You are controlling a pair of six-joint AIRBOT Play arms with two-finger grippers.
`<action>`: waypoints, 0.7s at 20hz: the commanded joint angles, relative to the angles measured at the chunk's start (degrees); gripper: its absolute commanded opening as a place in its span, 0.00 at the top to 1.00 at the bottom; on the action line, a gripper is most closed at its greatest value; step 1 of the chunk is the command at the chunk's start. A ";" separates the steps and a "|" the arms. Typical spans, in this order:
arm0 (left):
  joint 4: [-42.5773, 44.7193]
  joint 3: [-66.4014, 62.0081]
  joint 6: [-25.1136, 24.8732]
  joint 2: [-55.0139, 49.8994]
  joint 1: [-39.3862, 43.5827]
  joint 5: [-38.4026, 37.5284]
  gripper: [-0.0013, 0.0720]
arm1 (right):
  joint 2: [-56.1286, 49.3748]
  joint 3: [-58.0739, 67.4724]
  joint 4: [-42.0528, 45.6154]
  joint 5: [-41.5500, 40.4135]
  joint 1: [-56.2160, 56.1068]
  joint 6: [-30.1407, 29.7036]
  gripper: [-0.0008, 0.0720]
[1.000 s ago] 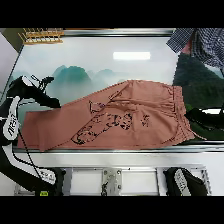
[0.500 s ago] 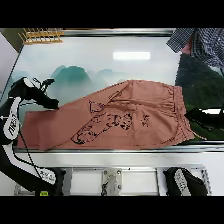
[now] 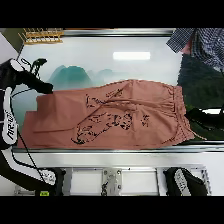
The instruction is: Fold the clothes and pants, and hang the long-sleeved shirts on hangers.
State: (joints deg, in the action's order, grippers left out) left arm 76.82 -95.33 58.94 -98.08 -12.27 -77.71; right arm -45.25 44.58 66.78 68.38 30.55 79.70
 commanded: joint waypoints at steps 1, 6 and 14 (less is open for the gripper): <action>0.22 -3.28 0.24 3.89 2.25 4.04 0.98 | -0.02 0.00 -0.02 -0.02 -0.02 -0.02 0.19; 0.11 -2.78 0.28 3.48 3.21 5.73 0.98 | -0.50 1.29 -0.02 0.00 -0.04 -3.45 0.19; 0.11 -2.75 0.24 2.27 3.13 7.93 0.98 | -23.52 26.47 0.02 1.46 -3.21 -14.93 0.19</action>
State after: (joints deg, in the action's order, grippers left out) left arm 76.97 -98.02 59.18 -95.70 -9.19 -70.85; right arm -59.44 61.78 66.78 69.36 29.19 71.35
